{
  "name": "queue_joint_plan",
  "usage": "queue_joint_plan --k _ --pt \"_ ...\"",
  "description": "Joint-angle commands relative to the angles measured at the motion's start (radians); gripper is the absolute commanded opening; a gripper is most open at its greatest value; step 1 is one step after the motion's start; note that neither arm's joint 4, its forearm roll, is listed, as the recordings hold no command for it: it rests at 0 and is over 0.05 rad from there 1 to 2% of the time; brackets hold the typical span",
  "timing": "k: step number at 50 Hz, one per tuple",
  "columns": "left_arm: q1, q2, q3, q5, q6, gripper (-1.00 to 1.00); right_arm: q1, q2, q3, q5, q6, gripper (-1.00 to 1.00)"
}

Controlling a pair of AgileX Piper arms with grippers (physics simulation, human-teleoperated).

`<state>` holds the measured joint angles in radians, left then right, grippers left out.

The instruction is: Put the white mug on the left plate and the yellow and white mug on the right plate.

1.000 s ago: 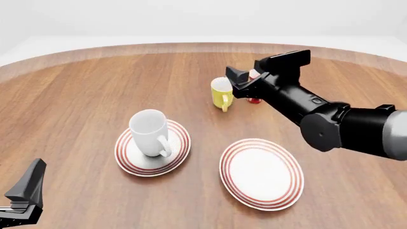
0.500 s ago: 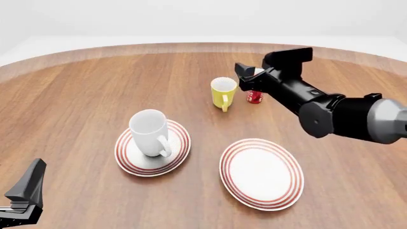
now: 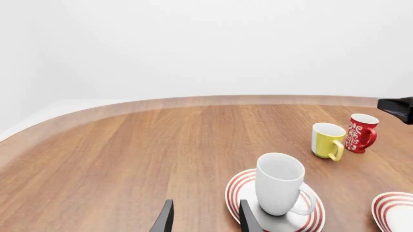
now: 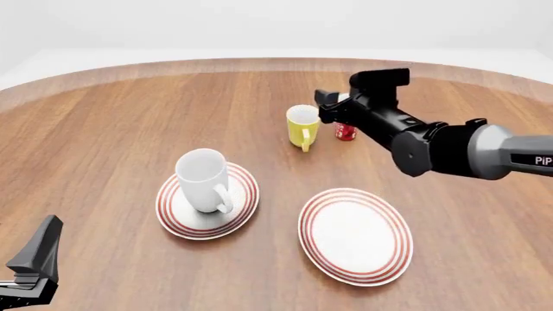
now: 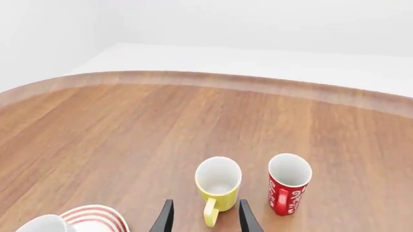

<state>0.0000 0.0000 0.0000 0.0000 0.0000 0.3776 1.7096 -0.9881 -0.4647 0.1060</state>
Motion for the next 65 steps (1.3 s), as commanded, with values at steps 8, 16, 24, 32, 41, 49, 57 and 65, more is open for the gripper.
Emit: queue_joint_plan --k 8,16,24,32,41,49,57,65 --pt "0.000 0.000 0.000 0.000 0.000 1.00 -0.006 0.095 -0.072 0.029 0.039 1.00" --pt "0.000 0.000 0.000 0.000 0.000 1.00 0.001 0.135 -0.101 0.041 0.055 1.00" --pt "0.000 0.000 0.000 0.000 0.000 1.00 -0.004 0.165 -0.121 0.047 0.055 1.00" --pt "0.000 0.000 0.000 0.000 0.000 1.00 -0.009 0.190 -0.139 0.052 0.062 1.00" --pt "0.000 0.000 0.000 0.000 0.000 1.00 -0.007 0.219 -0.163 0.064 0.066 1.00" --pt "0.000 0.000 0.000 0.000 0.000 1.00 -0.010 0.244 -0.189 0.079 0.070 1.00" --pt "0.000 0.000 0.000 0.000 0.000 1.00 -0.004 0.262 -0.207 0.091 0.075 1.00" --pt "0.000 0.000 0.000 0.000 0.000 1.00 -0.002 0.289 -0.238 0.117 0.072 1.00"
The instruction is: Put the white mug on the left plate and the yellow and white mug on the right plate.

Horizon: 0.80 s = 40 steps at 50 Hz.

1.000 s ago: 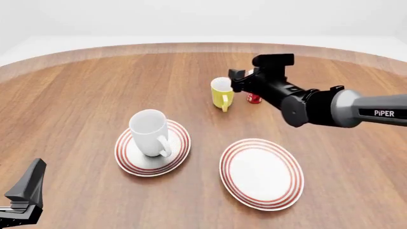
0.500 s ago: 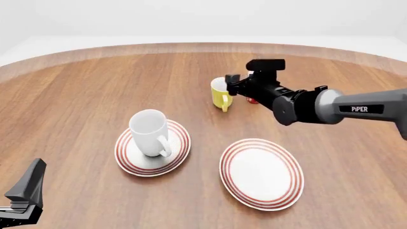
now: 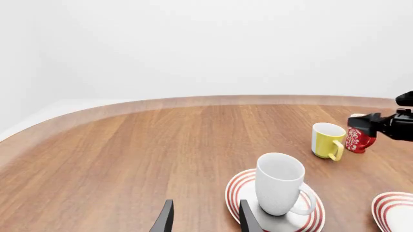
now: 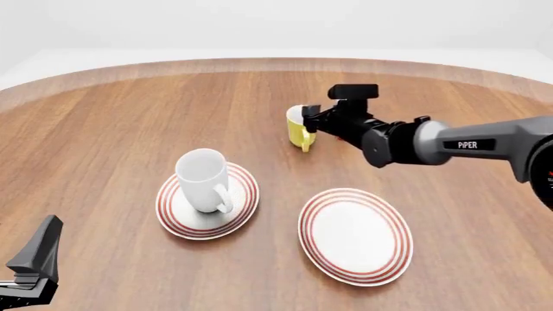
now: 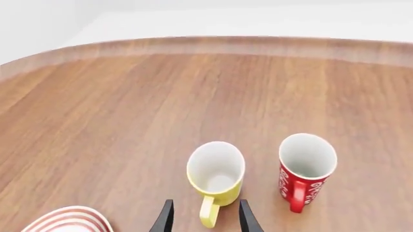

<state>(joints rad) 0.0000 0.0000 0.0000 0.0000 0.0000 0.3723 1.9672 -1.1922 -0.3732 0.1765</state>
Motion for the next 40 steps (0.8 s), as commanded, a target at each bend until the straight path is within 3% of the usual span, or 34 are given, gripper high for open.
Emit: queue_joint_plan --k 1,40 --pt "0.000 0.000 0.000 0.000 0.000 1.00 0.004 0.033 -0.036 0.027 0.001 1.00" --pt "0.000 0.000 0.000 0.000 0.000 1.00 0.011 0.118 -0.132 0.117 0.043 1.00"
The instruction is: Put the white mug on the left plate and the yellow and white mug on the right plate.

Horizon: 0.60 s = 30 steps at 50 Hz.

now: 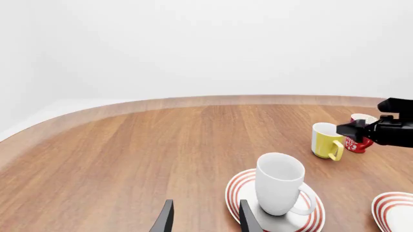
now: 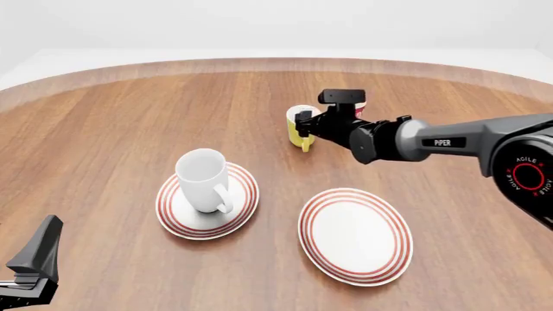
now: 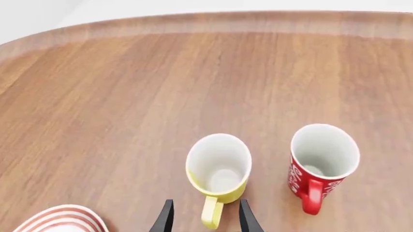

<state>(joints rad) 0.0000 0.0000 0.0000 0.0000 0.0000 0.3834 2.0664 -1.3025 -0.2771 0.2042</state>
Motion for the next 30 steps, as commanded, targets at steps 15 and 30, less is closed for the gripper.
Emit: queue_joint_plan --k 15,30 --pt "0.000 0.000 0.000 0.000 0.000 1.00 0.000 0.051 -0.048 0.042 0.028 1.00" --pt "0.000 0.000 0.000 0.000 0.000 1.00 0.005 0.076 -0.066 0.059 0.044 1.00"
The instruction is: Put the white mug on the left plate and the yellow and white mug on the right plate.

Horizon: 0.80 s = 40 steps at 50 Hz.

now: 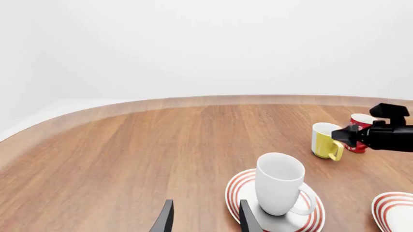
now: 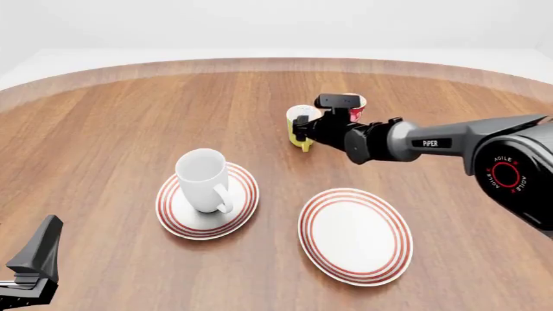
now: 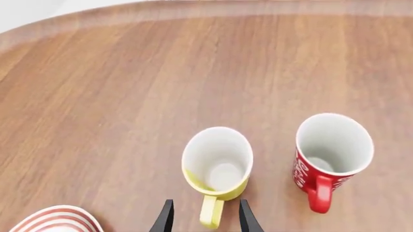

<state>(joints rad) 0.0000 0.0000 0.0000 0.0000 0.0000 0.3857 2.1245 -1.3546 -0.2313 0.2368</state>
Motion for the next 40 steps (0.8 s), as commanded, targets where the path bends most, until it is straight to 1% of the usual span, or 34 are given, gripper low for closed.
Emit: queue_joint_plan --k 1,40 --pt "0.000 0.000 0.000 0.000 0.000 1.00 0.002 0.018 -0.014 0.014 0.012 1.00" --pt "0.000 0.000 0.000 0.000 0.000 1.00 0.002 0.080 -0.070 0.068 0.062 1.00"
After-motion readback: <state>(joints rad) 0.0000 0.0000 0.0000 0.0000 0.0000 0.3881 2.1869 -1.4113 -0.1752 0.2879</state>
